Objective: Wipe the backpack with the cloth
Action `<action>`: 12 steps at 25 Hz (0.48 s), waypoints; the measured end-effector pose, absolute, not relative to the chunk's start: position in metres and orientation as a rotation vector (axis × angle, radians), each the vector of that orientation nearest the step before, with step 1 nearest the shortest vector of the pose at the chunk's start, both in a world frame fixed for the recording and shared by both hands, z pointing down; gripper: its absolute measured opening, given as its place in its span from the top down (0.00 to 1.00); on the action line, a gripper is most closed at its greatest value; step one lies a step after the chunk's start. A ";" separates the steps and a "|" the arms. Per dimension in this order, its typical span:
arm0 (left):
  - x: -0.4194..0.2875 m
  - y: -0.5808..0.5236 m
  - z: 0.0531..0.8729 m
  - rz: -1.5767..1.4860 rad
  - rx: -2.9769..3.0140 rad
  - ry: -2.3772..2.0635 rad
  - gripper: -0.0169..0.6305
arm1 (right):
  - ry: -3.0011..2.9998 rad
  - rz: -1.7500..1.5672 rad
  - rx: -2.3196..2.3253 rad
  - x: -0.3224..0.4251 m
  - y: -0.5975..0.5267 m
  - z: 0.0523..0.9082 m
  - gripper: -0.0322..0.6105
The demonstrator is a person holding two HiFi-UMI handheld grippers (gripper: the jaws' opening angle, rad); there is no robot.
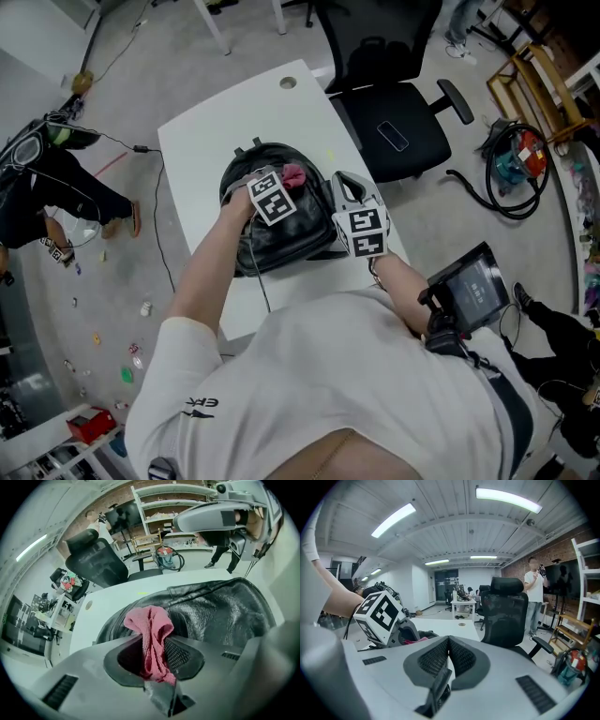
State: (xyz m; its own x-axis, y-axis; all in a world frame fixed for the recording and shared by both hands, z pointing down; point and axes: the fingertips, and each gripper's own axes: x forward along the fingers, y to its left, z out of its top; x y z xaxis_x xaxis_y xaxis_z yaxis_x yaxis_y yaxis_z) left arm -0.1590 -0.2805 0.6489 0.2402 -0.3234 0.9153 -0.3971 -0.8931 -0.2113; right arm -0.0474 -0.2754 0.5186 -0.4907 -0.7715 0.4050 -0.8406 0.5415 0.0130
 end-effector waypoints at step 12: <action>-0.251 -0.235 0.658 1.924 2.213 -0.694 0.81 | -2.458 0.258 1.260 -0.063 -0.267 0.516 0.95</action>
